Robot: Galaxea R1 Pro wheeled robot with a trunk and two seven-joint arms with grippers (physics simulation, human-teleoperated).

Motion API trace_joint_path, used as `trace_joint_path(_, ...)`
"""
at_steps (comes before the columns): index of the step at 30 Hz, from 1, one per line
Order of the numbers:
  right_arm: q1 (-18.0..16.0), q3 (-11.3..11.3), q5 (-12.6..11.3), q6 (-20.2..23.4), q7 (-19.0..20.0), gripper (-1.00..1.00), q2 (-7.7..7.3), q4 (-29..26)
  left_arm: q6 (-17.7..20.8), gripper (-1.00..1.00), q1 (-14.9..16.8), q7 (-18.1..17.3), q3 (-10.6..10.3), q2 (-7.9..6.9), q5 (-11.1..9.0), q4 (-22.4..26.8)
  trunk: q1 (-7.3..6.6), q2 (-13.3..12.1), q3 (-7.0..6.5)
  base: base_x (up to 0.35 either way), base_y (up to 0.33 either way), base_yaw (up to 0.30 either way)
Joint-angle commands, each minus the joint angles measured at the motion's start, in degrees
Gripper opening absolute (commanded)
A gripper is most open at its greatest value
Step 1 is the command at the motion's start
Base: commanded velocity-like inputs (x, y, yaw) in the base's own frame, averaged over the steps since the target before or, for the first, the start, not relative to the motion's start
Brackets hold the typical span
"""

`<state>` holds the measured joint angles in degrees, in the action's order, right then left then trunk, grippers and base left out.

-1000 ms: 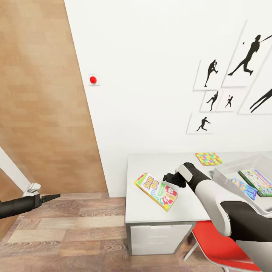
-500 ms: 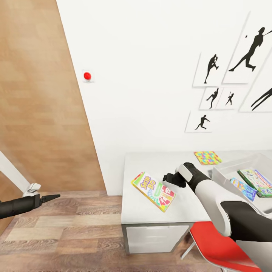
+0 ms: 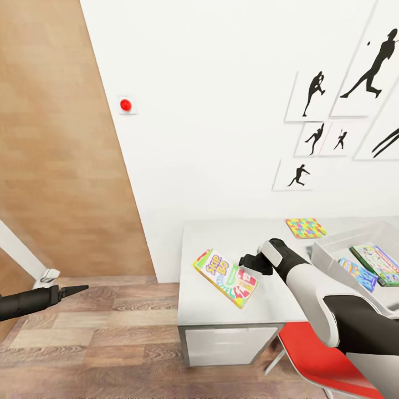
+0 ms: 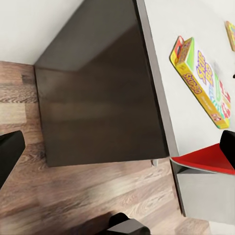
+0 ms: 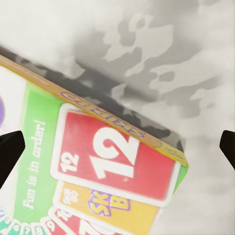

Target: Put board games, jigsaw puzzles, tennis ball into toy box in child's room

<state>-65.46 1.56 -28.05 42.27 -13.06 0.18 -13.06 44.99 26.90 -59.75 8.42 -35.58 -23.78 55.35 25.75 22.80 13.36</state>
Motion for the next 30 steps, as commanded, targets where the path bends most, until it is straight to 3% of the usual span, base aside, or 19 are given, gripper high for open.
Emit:
trace_joint_path(1, 0.0, 0.2, -0.6, 0.2, -0.5, 1.00, 0.00, -0.1, 0.4, 1.00, 0.1, 0.0, 0.0, -0.02, -0.2, 0.0, 0.03, 0.1, 0.21, 0.000, 0.000, 0.000)
trace_joint_path(30, 0.0, 0.2, -0.3, 0.0, -0.5, 1.00, 0.13, -0.1, 0.4, 1.00, 0.1, 0.0, 0.0, -0.02, -0.3, -0.1, 0.03, 0.1, 2.65, 0.000, 0.000, 0.000)
